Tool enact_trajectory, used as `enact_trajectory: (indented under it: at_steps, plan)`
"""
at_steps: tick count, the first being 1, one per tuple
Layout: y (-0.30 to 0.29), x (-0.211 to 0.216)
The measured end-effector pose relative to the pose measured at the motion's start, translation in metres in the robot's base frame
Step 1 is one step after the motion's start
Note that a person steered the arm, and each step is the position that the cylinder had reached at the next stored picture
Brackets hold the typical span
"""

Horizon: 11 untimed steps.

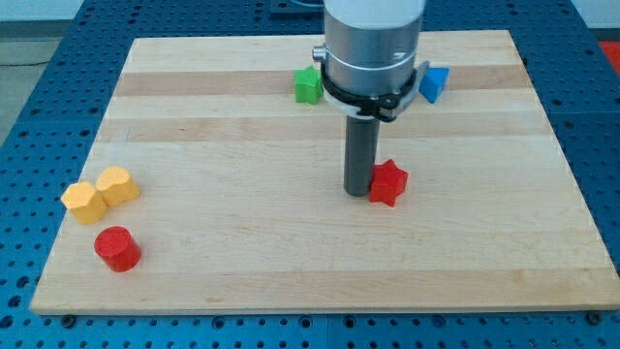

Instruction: Push the red circle horizontally to the right of the heart

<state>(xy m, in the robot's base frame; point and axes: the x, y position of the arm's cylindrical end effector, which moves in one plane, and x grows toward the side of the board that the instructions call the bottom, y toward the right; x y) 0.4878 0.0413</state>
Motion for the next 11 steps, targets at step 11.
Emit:
enact_trajectory:
  at_steps: [11]
  plan:
    - [-0.236,0.008]
